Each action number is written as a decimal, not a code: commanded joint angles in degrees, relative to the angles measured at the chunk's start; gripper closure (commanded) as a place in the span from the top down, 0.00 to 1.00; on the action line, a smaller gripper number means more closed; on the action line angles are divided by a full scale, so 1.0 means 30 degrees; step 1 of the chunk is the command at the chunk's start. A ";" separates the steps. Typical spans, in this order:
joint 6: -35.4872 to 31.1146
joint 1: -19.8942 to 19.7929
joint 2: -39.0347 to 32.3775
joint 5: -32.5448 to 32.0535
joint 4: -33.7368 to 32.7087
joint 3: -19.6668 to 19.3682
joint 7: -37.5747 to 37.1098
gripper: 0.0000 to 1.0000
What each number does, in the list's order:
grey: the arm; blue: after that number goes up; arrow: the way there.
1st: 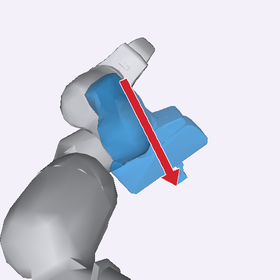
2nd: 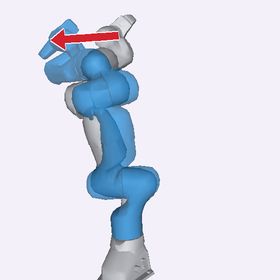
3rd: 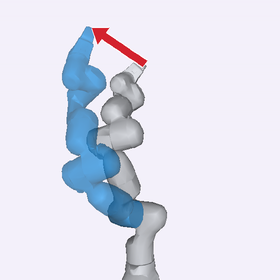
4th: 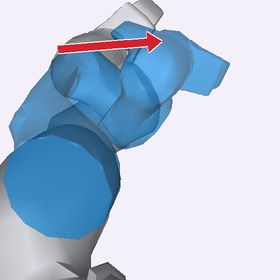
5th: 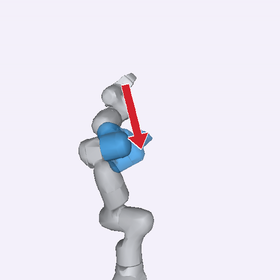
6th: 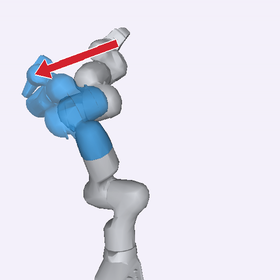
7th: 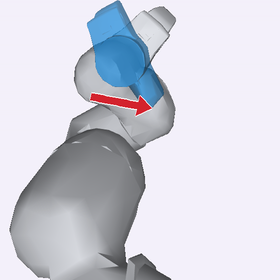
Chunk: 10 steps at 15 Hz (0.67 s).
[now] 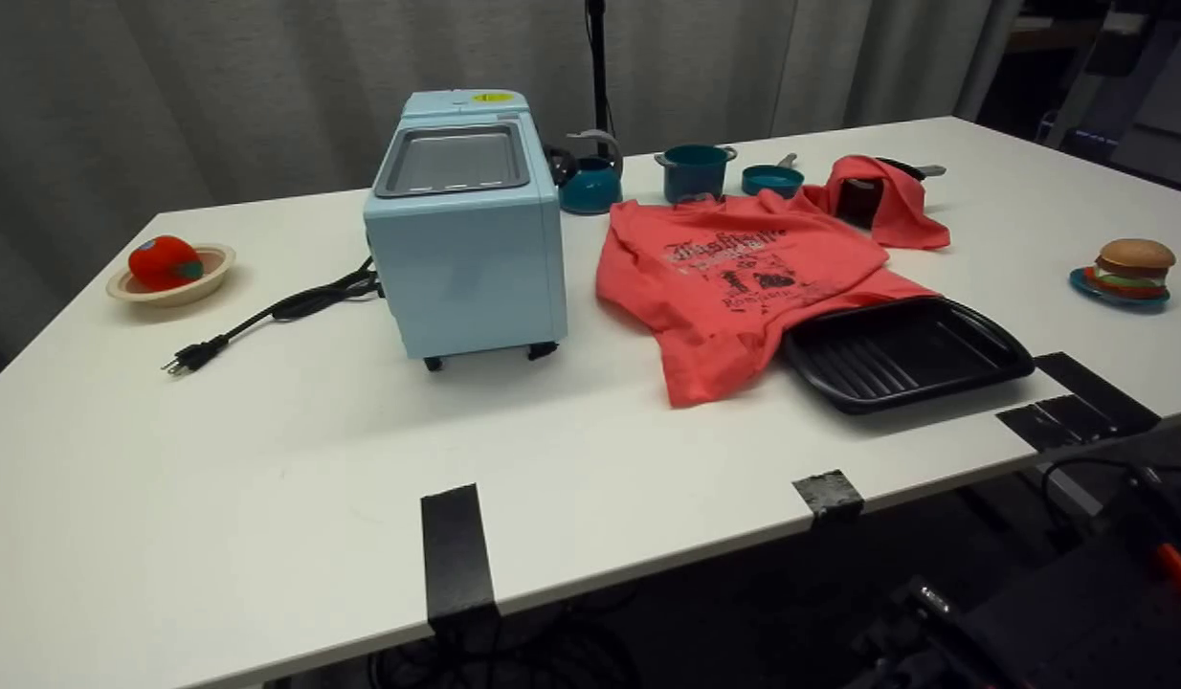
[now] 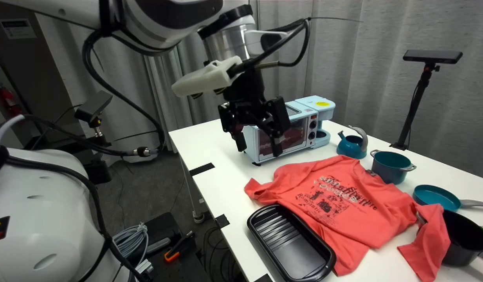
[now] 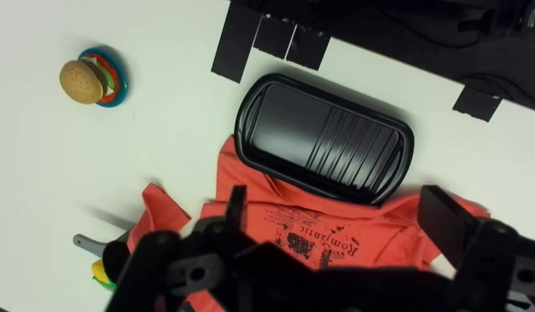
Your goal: Fold the orange shirt
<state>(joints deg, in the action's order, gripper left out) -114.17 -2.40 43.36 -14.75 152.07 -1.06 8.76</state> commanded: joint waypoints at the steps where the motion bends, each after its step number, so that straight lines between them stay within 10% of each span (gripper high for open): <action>1: -0.1694 0.0705 -0.3810 0.0924 -0.2429 -0.0273 -0.0163 1.00; 10: -0.5998 0.2315 -0.9430 0.3044 -0.5335 0.1051 -0.0066 1.00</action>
<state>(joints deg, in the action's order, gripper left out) -130.06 2.73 19.70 -7.60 139.16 0.80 8.74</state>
